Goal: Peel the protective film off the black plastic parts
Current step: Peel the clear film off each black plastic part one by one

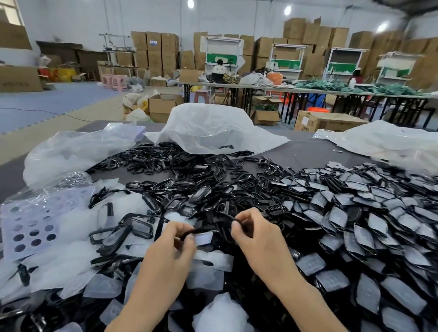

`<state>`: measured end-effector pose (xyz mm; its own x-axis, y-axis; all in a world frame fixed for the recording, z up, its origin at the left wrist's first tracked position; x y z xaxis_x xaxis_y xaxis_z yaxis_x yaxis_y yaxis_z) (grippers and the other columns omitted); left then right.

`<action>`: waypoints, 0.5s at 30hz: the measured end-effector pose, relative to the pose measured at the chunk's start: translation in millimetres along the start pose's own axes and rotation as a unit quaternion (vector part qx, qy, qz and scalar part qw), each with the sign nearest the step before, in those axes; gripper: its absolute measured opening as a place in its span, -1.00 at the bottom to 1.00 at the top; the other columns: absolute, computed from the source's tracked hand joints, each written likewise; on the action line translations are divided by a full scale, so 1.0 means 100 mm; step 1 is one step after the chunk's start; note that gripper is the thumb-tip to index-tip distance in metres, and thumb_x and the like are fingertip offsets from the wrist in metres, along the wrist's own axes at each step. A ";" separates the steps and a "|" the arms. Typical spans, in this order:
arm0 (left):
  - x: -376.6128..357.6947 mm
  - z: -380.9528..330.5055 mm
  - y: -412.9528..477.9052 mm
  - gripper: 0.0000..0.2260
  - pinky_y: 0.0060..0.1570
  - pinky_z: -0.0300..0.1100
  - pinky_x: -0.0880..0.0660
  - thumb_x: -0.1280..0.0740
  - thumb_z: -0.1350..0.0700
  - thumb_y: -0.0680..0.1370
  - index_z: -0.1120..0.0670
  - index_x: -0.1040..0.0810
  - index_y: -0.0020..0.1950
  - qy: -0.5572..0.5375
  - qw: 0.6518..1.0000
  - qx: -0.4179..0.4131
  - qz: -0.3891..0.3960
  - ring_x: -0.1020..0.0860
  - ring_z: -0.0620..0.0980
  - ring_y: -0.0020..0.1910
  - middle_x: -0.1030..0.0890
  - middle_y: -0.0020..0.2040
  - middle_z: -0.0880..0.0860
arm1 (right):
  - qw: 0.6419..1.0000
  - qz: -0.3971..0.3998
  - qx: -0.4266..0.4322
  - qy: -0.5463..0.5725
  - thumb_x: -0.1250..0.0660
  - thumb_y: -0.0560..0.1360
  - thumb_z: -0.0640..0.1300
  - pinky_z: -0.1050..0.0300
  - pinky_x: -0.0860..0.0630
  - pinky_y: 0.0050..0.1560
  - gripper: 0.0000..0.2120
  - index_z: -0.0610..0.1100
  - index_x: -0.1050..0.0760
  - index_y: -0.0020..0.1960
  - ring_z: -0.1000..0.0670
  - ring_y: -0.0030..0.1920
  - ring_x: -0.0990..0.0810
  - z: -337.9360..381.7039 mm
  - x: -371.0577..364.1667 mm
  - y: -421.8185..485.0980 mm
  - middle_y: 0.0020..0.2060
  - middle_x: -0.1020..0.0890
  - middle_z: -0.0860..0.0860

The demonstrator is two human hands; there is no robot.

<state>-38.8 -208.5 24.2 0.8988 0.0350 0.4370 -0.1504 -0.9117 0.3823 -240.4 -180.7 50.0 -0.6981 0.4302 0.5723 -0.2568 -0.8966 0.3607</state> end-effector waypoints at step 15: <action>0.04 -0.16 -0.07 -0.86 -0.42 -0.32 -0.41 -0.22 0.01 0.60 -0.28 -0.44 0.00 -0.015 0.999 -0.016 -0.027 -0.45 -0.15 -0.42 -0.57 -0.18 -0.11 | 0.864 -0.058 -0.177 0.468 -0.37 0.55 -0.24 0.11 -0.52 0.09 -0.80 0.04 -0.69 -0.06 0.10 -0.11 -0.65 -0.47 0.07 -0.31 -0.23 -0.69 0.02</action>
<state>-40.5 -195.5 36.7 0.9177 0.0712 0.3910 -0.1142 -0.8950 0.4311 -268.8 -155.2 8.2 -0.8460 0.3945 -0.3586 -0.4340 -0.9003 0.0335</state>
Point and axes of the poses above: each hand's wrist, its own y-axis towards the middle knuckle, its own x-axis out of the back of the hand, z = x × y, the point moved 10 cm from there along y, towards the middle knuckle
